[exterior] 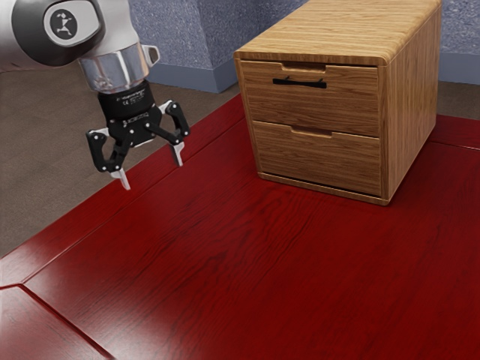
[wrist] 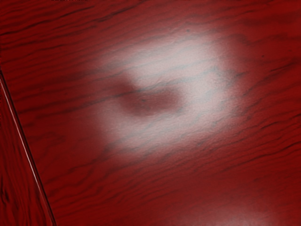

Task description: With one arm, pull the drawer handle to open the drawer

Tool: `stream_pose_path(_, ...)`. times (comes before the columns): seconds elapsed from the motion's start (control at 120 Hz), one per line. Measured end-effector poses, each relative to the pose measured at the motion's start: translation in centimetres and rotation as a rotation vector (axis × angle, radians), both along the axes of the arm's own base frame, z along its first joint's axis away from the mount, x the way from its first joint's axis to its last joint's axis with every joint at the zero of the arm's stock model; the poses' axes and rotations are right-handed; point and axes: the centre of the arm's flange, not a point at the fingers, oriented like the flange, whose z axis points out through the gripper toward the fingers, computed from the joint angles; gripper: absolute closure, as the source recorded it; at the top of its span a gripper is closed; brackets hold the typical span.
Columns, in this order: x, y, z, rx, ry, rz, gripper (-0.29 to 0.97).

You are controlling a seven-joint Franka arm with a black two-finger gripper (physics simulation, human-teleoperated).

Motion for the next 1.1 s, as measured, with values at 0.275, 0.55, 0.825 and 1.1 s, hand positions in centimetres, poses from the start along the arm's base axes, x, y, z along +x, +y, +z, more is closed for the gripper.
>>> stream_pose_path(0.275, -0.6, 4.3, 0.0, -0.001, 0.0, 0.098, 0.0)
stream_pose_path(0.55, -4.4, 5.4, 11.5, -0.098, -0.324, 0.184, 0.0)
stream_pose_path(0.825, 5.1, 4.5, 6.6, -0.057, -0.36, 0.253, 0.02)
stream_pose_path(1.1, 11.1, 1.9, 1.8, -0.006, -0.449, 0.222, 0.02)
